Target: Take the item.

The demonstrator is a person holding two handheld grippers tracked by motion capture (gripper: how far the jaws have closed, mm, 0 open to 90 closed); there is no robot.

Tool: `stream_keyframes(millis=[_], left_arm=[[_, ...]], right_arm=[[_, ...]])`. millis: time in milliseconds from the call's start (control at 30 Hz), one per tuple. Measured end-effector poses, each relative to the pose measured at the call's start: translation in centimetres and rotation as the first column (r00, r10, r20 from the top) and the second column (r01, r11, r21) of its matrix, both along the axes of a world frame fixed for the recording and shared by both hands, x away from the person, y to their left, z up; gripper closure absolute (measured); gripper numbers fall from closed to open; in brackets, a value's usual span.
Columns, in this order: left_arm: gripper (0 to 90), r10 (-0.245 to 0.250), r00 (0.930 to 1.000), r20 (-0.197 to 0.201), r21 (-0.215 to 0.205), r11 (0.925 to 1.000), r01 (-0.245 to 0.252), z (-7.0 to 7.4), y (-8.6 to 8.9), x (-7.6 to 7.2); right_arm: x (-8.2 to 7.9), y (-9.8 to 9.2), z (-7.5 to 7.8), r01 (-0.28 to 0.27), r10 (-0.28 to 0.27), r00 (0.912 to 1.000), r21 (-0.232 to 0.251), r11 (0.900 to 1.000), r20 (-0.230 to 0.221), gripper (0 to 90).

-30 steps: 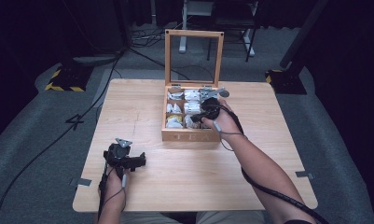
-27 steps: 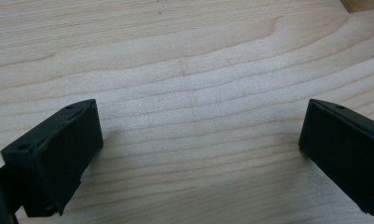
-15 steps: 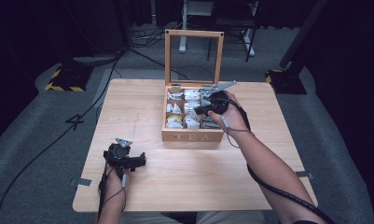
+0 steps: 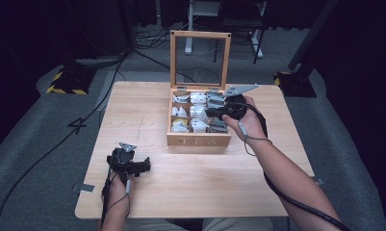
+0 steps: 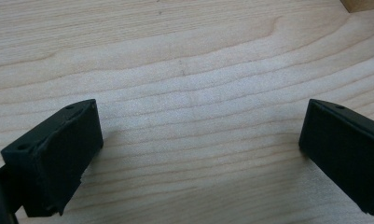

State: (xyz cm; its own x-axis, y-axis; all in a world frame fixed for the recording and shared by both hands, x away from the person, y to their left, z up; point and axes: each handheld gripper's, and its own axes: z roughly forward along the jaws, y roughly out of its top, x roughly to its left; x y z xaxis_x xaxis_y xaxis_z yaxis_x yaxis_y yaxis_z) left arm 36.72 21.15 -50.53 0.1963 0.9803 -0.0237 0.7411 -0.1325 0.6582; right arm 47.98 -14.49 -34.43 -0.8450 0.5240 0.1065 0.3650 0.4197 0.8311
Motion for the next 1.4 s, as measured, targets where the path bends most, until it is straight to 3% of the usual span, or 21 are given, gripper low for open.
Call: stream_keyframes(millis=[200,567,1033,1400], left_arm=[[0.0,0.000,1.0000,0.000,0.000,1.0000,0.000,0.0,0.0,0.0],[0.0,0.000,1.0000,0.000,0.000,1.0000,0.000,0.0,0.0,0.0],[0.0,0.003,1.0000,0.000,0.000,1.0000,-0.003,0.0,0.0,0.0],[0.0,0.003,1.0000,0.000,0.000,1.0000,-0.003,0.0,0.0,0.0]], right_arm=[[-1.0,-0.9,1.0,-0.001,0.001,1.0000,0.029,1.000,-0.004,90.0],[-2.2,-3.0,2.3,0.012,-0.012,0.9998,0.027,1.000,0.015,90.0],[-3.2,-8.0,3.0,0.082,-0.082,0.9961,0.014,0.997,0.033,90.0],[-3.4,-11.5,2.6,0.148,-0.148,0.9884,0.004,0.989,0.032,90.0]])
